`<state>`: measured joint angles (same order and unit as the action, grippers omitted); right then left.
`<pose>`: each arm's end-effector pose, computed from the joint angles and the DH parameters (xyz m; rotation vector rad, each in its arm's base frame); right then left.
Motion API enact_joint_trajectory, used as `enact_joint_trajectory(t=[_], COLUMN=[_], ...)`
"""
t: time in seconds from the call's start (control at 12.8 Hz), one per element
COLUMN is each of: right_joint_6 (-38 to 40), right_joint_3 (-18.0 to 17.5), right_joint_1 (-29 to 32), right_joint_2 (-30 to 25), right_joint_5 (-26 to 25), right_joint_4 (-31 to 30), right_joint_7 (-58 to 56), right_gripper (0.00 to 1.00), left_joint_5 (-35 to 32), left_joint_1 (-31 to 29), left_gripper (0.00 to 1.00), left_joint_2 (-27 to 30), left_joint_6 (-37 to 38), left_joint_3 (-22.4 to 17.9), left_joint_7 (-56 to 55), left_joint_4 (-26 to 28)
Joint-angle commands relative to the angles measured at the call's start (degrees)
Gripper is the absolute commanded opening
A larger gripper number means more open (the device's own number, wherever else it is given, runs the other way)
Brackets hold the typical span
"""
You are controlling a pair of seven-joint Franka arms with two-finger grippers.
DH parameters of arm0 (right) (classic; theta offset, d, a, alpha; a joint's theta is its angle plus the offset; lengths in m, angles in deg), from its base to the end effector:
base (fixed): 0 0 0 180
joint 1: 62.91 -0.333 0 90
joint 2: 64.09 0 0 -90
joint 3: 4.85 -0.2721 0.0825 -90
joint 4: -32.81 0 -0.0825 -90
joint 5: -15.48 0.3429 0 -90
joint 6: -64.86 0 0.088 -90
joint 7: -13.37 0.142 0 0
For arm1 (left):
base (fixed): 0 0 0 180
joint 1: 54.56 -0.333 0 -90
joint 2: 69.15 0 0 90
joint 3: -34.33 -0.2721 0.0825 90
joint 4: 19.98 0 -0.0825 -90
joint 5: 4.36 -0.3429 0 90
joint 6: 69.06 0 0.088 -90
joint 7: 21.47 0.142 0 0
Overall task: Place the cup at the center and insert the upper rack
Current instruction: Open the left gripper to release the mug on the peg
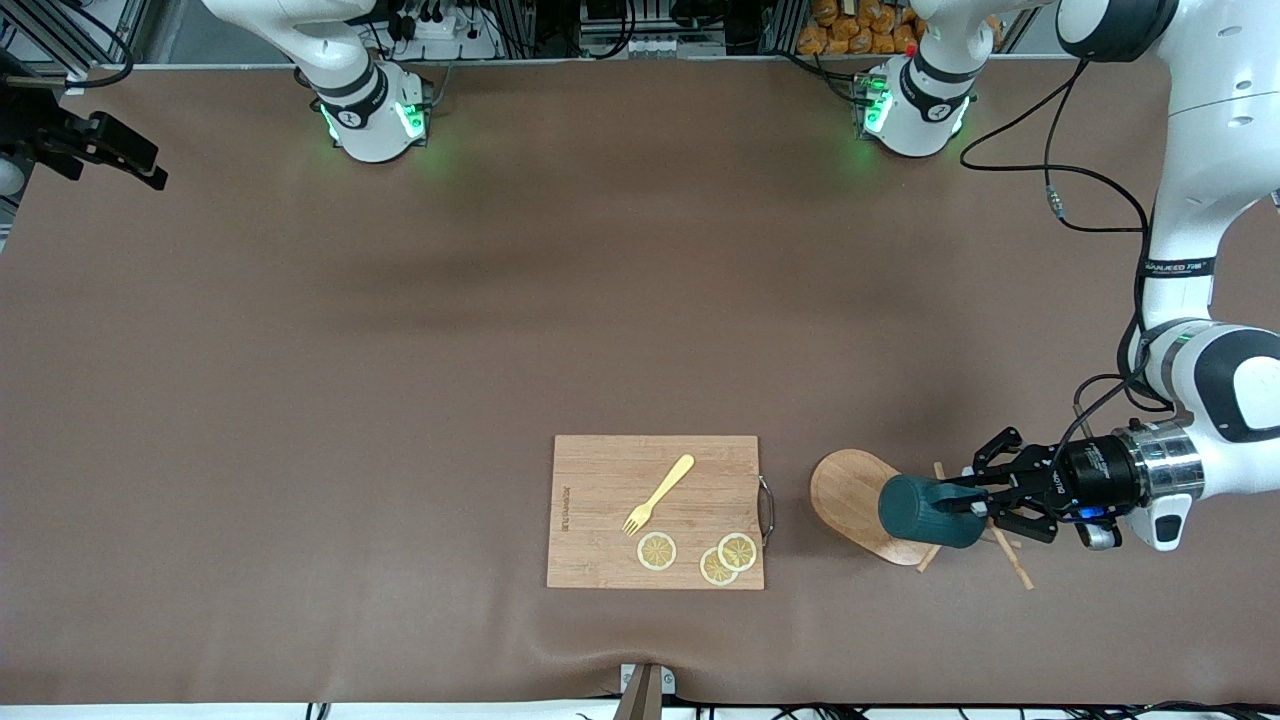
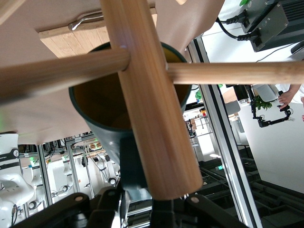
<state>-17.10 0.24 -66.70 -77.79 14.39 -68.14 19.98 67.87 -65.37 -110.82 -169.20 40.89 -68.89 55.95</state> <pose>0.4288 -0.0165 0.5658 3.1285 -0.2136 -0.1463 0.6748 -0.0505 0.3215 1.4756 1.2405 -0.7930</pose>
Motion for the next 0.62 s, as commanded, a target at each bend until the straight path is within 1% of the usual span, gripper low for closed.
enact_joint_trajectory(t=[0.0,0.08,0.16,0.23,0.39,0.55], right_joint_6=[0.21,0.21,0.47,0.65,0.74,0.83], right_joint_3=[-0.6,-0.6,-0.6,-0.6,-0.6,-0.6], right_joint_1=[0.71,0.71,0.71,0.71,0.71,0.62], right_joint_2=[-0.45,-0.53,-0.53,-0.53,-0.53,-0.53], right_joint_5=[0.13,0.13,0.13,0.13,0.13,0.13], right_joint_4=[0.49,0.49,0.49,0.49,0.49,0.49], right_joint_7=[0.07,0.07,0.07,0.07,0.07,0.07], right_gripper=[1.0,1.0,1.0,1.0,1.0,1.0], left_joint_5=[1.25,1.25,1.25,1.08,1.07,0.9], left_joint_1=[-0.96,-0.96,-0.96,-0.96,-0.96,-1.31], left_gripper=[0.27,0.4,0.73,1.0,1.0,1.0], left_joint_2=[-0.52,-0.52,-0.43,0.01,0.45,2.81], left_joint_6=[0.48,0.48,0.48,0.39,0.39,0.48], left_joint_3=[0.56,0.56,0.56,0.56,0.91,0.56], left_joint_7=[0.92,0.92,0.75,1.1,0.49,-0.74], left_joint_4=[-0.43,-0.51,-0.52,-0.6,-0.87,-0.95])
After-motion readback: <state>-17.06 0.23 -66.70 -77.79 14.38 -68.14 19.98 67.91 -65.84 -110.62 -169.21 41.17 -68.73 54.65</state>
